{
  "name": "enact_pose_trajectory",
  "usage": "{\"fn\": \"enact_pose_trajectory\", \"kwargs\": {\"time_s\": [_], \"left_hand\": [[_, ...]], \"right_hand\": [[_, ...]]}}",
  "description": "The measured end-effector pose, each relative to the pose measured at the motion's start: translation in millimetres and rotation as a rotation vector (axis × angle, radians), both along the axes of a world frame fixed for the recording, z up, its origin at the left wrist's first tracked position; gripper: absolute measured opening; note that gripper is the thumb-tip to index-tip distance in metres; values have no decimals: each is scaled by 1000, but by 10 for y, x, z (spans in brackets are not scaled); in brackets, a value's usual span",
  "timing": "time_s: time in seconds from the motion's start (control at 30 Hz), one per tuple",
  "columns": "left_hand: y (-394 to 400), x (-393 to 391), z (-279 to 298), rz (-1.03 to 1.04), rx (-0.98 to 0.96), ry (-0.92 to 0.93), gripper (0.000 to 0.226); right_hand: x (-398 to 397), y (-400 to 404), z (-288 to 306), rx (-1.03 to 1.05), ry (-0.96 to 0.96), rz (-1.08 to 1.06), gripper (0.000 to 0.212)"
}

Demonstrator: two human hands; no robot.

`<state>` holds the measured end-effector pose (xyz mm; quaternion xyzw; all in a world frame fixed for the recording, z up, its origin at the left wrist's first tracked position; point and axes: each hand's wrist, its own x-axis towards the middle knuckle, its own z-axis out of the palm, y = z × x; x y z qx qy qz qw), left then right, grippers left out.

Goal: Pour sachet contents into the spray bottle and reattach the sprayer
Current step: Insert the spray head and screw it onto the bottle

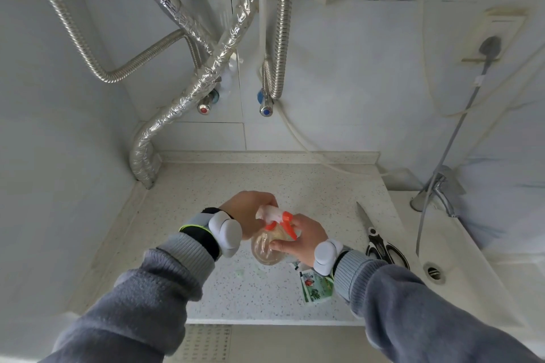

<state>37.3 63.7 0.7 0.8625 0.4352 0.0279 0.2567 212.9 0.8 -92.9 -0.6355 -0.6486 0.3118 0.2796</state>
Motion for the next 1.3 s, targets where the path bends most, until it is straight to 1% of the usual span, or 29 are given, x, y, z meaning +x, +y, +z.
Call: {"fn": "enact_pose_trajectory", "kwargs": {"time_s": [0.2, 0.27, 0.3, 0.4, 0.47, 0.67, 0.8, 0.87, 0.97, 1.1, 1.3], "left_hand": [[87, 67, 71, -87, 7, 99, 16], [107, 50, 92, -81, 17, 80, 13], [121, 40, 110, -62, 24, 62, 12], [151, 13, 166, -16, 78, 55, 18], [144, 12, 184, -23, 96, 80, 21], [77, 57, 155, -19, 107, 150, 24], [62, 97, 196, -8, 119, 185, 19], [50, 112, 214, 8, 128, 207, 16], [40, 134, 245, 32, 128, 226, 20], [27, 163, 263, 9, 126, 262, 20], [13, 137, 280, -31, 73, 217, 15]], "right_hand": [[15, 4, 5, -17, 18, 8, 43], [17, 2, 7, -12, 31, 3, 39], [19, -4, 3, -7, 45, 0, 41], [25, -14, -35, -10, 67, -11, 61], [32, -7, -41, -15, 66, -7, 64], [36, -8, -22, -31, 73, -19, 62], [34, -4, -23, -34, 92, -19, 58], [39, -2, -25, -30, 95, -12, 60], [51, 9, -33, -24, 91, -3, 64], [60, 18, -39, -25, 91, 1, 64], [62, 10, -39, -30, 101, -1, 61]]}}
